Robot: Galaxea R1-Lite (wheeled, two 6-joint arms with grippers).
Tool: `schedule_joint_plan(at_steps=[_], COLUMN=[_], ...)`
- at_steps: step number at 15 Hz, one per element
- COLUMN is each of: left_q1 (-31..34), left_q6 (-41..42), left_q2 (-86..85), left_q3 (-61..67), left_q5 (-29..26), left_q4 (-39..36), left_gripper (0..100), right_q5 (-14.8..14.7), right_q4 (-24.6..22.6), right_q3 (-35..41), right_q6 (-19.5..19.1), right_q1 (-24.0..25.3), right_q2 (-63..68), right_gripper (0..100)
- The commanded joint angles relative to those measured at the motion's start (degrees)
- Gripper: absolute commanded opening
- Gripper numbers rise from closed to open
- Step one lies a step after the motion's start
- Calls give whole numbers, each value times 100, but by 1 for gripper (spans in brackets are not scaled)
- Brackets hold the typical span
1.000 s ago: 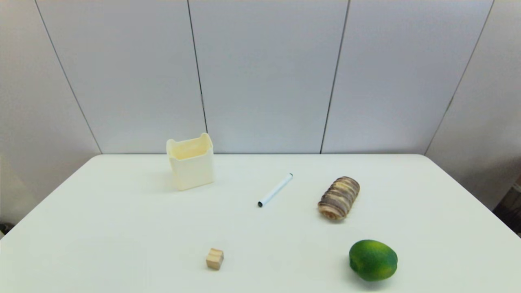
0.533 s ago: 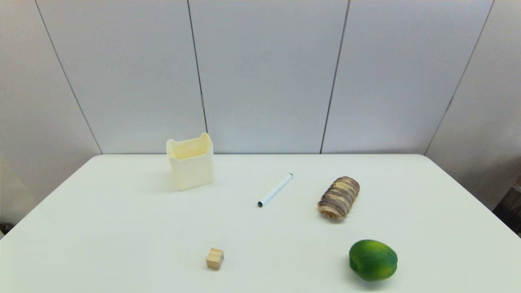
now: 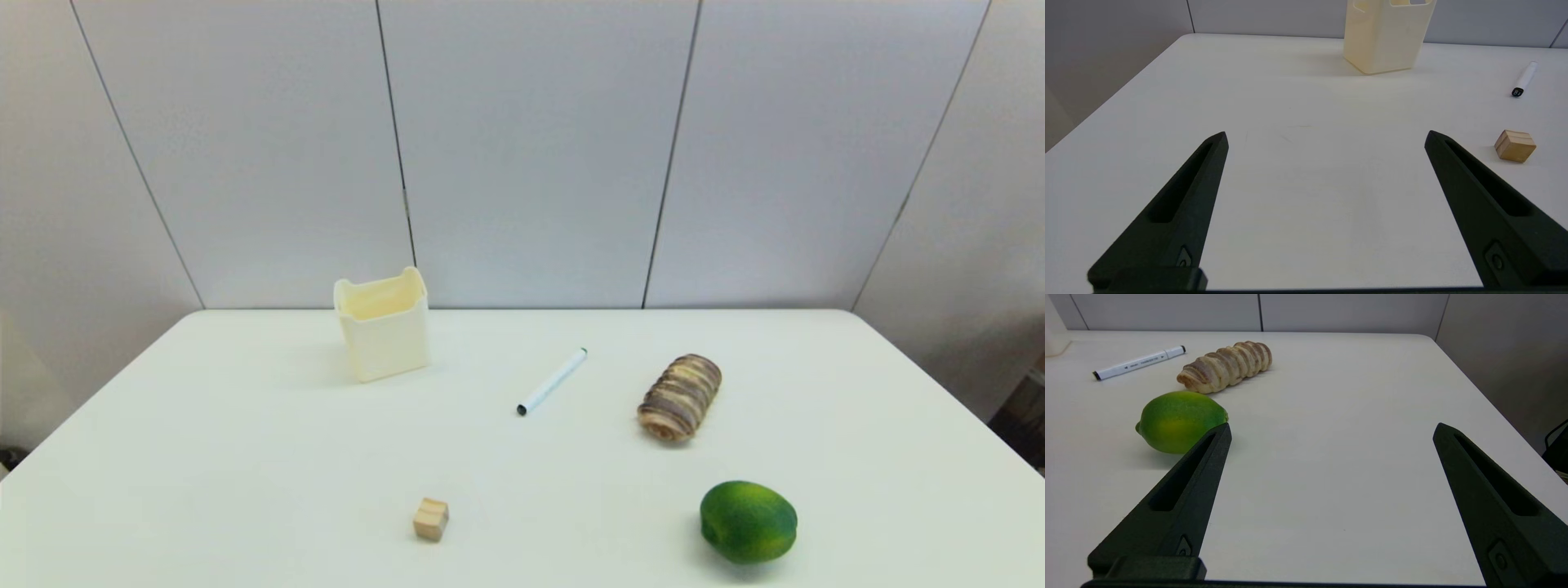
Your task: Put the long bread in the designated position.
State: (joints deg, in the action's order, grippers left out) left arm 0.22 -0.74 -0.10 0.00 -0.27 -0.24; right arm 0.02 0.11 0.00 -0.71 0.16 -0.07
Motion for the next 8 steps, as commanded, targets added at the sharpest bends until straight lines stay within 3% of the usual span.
schedule_joint_plan(at_steps=[1, 8], left_q1=[4, -4], left_q6=[-5, -5], left_q2=[10, 10], left_q3=[9, 9], left_q5=[0, 0], left_q4=[-2, -2], left_gripper=[100, 100], right_q5=[6, 6], right_q4=[-2, -2], right_q3=[0, 0], right_q6=[-26, 18], right_q1=[2, 2], right_q2=[7, 7], right_gripper=[100, 100])
